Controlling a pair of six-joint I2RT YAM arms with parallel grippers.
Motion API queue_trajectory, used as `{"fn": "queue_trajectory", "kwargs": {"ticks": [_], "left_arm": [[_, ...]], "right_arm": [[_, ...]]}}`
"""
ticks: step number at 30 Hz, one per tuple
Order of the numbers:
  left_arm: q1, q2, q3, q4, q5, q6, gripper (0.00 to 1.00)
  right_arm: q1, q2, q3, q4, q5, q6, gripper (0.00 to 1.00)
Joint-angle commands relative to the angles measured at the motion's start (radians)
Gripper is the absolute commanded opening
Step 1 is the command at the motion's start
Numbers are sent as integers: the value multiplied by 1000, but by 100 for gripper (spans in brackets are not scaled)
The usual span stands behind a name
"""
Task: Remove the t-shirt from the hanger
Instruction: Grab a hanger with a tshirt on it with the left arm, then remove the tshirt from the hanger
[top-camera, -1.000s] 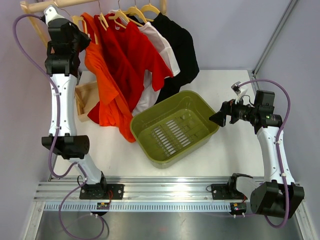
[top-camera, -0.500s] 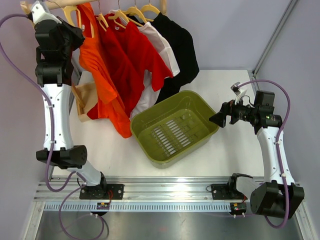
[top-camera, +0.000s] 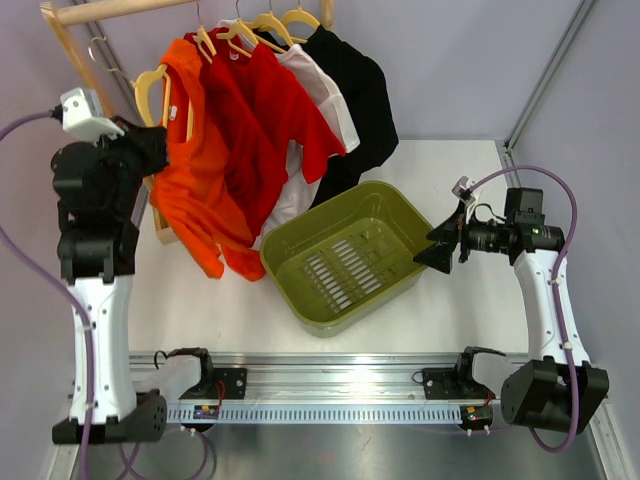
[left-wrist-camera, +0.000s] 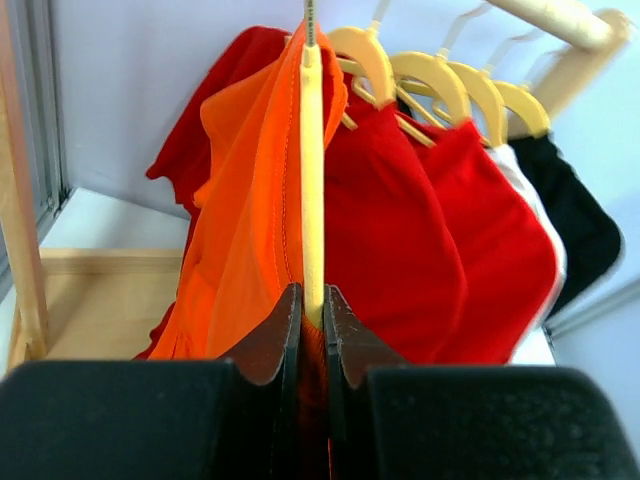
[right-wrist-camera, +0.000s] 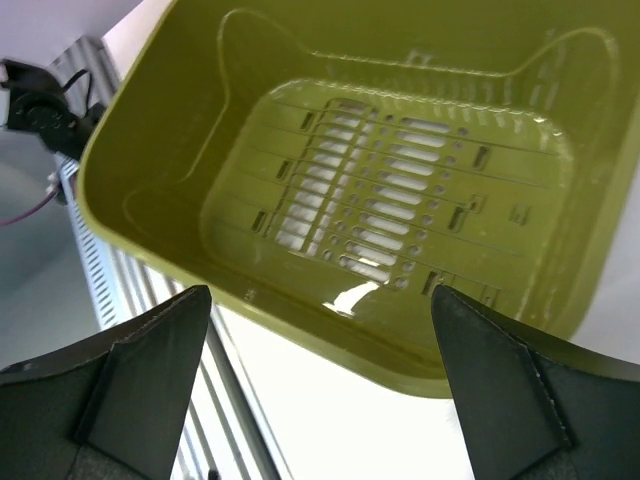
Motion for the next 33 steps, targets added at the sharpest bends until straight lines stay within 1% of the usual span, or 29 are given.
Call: {"fn": "queue_trajectory", "kwargs": {"ticks": [1, 2, 3, 4, 5, 6, 8, 9, 12, 14, 15, 16, 17, 18, 21, 22, 23, 25, 27, 28, 30, 31, 32, 33], "left_arm": [[4, -111, -77, 86, 100, 104, 0], [4, -163, -130, 75, 131, 115, 0], [4, -189, -161, 72, 145, 122, 0], [4, -212, -187, 63, 177, 139, 0], [4, -258, -233, 55, 191, 149, 0], [4, -278, -253, 47, 206, 158, 0], [4, -337, -292, 26, 246, 178, 0], [2, -357, -327, 20, 264, 194, 0], [2, -433, -402, -3, 344, 230, 0], [4, -463, -424, -33, 393, 259, 0], [4, -479, -442, -51, 434, 274, 0], [1, -490, -455, -51, 455, 277, 0], [2, -499, -468, -45, 472, 273, 0], [2, -513, -479, -37, 493, 262, 0], [4, -521, -502, 15, 573, 235, 0], [4, -516, -505, 45, 634, 231, 0], [2, -510, -507, 58, 663, 231, 0], [2, -496, -504, 61, 731, 230, 0], [2, -469, -498, 43, 761, 244, 0], [2, -461, -501, 29, 787, 250, 0], [1, -460, -522, 29, 800, 242, 0], [1, -464, -530, 29, 797, 236, 0], [4, -467, -534, 30, 780, 231, 0], [4, -476, -545, 30, 763, 212, 0]], "right_arm": [[9, 38, 82, -154, -104, -151, 100], [22, 69, 102, -193, -106, -221, 100], [34, 88, 123, -286, -101, -266, 99], [46, 104, 166, -334, -95, -347, 99], [63, 138, 188, -377, -87, -384, 99], [107, 152, 209, -445, -63, -415, 99], [147, 186, 272, -494, -31, -476, 99], [225, 190, 293, -517, 5, -488, 99], [304, 215, 384, -561, 46, -556, 100], [365, 265, 493, -604, 49, -643, 99], [397, 290, 593, -676, 40, -716, 99], [414, 319, 649, -723, 33, -764, 100], [434, 379, 700, -768, 23, -755, 99], [449, 402, 781, -767, 22, -746, 99], [514, 479, 876, -767, 49, -729, 99], [531, 494, 925, -767, 59, -717, 99], [554, 520, 947, -767, 68, -711, 99], [568, 540, 1017, -765, 60, -687, 99], [588, 568, 1071, -764, 33, -659, 100], [600, 578, 1126, -758, 33, -601, 99], [659, 606, 1162, -646, 80, -477, 99], [686, 611, 1165, -585, 103, -312, 97], [710, 611, 1156, -425, 138, -201, 95], [733, 611, 1144, -352, 231, -97, 94]]}}
